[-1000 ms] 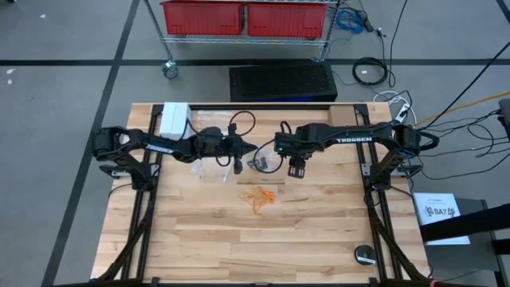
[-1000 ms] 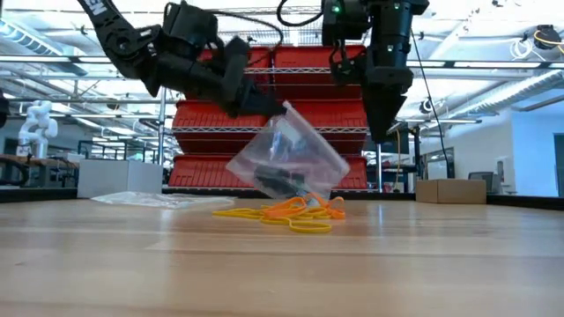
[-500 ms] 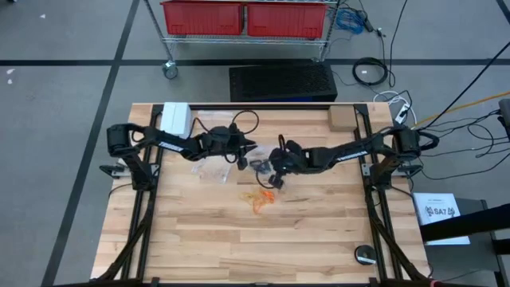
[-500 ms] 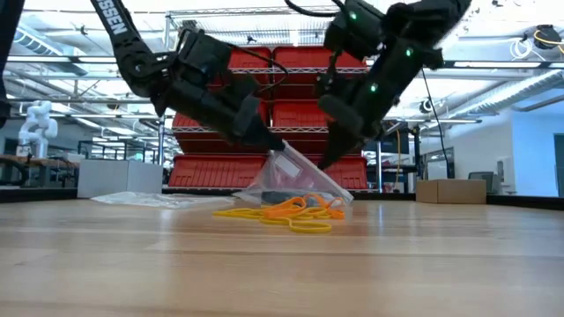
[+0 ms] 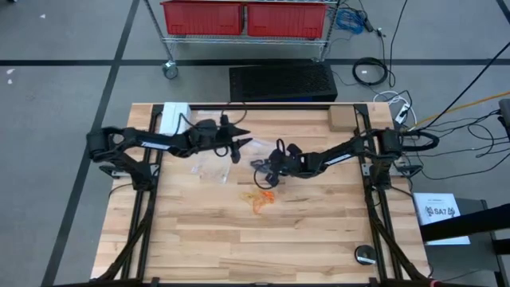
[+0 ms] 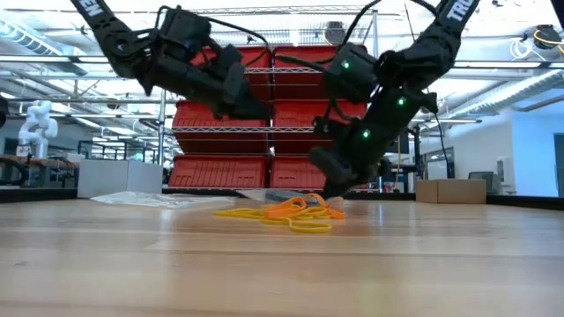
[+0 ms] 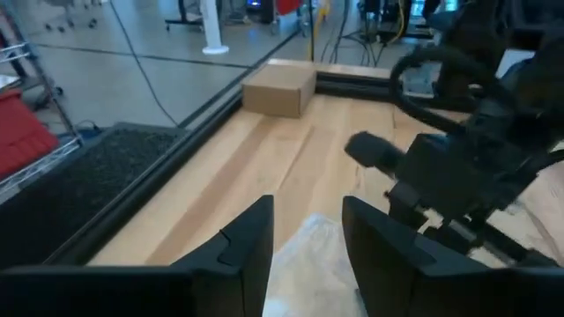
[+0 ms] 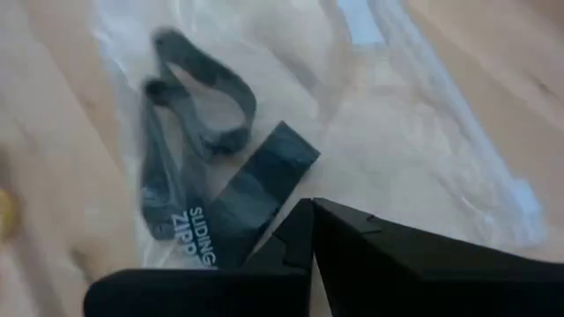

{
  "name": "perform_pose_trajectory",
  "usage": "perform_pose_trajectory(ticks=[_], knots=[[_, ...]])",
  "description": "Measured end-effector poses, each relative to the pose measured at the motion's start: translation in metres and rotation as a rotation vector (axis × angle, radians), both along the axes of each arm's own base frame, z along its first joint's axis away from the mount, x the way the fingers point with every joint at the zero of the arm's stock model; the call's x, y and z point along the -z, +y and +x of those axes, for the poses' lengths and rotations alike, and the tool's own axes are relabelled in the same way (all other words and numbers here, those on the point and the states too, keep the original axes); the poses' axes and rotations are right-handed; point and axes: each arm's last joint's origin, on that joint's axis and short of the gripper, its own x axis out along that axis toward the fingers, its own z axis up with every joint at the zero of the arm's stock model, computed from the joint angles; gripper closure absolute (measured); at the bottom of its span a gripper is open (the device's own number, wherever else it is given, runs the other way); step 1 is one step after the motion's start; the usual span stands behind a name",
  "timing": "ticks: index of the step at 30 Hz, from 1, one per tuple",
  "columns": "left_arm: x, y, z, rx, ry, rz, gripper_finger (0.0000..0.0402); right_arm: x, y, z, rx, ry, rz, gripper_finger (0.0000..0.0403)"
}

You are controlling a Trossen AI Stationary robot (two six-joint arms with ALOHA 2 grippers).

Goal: Sort rubber bands
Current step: Close the transparent zip bag

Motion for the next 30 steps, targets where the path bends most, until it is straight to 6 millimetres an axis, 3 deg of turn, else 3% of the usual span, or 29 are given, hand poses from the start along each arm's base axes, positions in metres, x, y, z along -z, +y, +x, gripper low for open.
perform_pose_trajectory(ticks=[5, 13, 15, 18, 23, 26, 30], knots=[[0.003, 0.005, -0.023, -0.046, 0.001, 0.000, 0.0257, -0.007, 0.004, -0.017, -0.005, 0.146, 0.041, 0.0403], [0.004, 0.011, -0.043, -0.097, -0.007, 0.003, 0.0257, -0.044, 0.018, -0.070, -0.031, 0.467, 0.072, 0.0403], [0.002, 0.011, -0.044, -0.099, -0.011, 0.004, 0.0257, -0.056, 0.021, -0.079, 0.002, 0.469, 0.062, 0.0403], [0.002, 0.012, -0.045, -0.147, -0.022, -0.021, 0.0257, -0.080, 0.023, -0.088, 0.112, 0.320, 0.062, 0.0403], [0.005, 0.025, -0.052, -0.277, -0.019, -0.083, 0.0257, -0.100, 0.021, -0.078, 0.309, -0.020, 0.104, 0.0403], [0.007, 0.031, -0.056, -0.315, -0.020, -0.129, 0.0257, -0.089, 0.021, -0.062, 0.344, -0.087, 0.095, 0.0403], [0.011, 0.037, -0.061, -0.359, 0.009, -0.175, 0.0257, -0.059, 0.020, -0.042, 0.393, -0.098, 0.113, 0.0403]])
